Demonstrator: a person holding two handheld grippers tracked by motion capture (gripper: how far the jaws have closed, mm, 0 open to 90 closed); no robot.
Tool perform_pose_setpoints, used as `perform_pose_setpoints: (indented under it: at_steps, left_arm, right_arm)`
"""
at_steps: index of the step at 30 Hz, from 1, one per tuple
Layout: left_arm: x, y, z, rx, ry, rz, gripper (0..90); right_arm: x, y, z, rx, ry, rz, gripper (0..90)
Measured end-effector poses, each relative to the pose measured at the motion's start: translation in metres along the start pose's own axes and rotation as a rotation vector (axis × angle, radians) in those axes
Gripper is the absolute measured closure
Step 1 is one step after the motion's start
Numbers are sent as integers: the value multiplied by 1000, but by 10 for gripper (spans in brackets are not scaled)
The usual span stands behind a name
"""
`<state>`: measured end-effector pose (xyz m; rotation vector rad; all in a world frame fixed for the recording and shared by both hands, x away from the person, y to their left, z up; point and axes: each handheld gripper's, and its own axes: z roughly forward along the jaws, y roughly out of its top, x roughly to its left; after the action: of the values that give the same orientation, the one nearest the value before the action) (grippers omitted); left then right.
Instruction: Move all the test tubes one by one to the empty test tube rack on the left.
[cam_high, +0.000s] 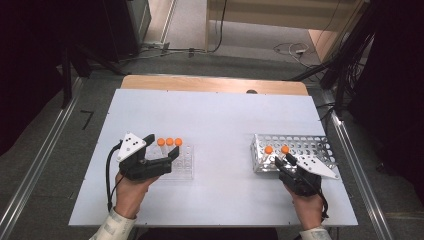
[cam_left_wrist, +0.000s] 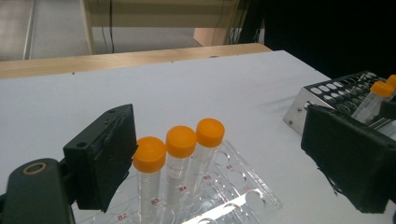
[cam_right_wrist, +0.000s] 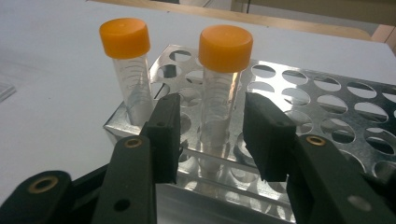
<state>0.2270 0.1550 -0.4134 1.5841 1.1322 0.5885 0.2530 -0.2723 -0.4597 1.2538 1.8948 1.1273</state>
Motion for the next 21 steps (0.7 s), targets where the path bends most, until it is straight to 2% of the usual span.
perform_pose_setpoints:
  at_steps: [7,13,21]
  left_arm:
    - [-11,0,1,27,-37,31,63]
    - [-19,1,0,18,-58,44,60]
    - [-29,2,-2,15,-89,63,71]
  right_arm:
    - [-4,1,7,1,-8,-8,630]
    - [-3,1,10,4,-9,-19,708]
    - [-3,8,1,-37,1,-7,714]
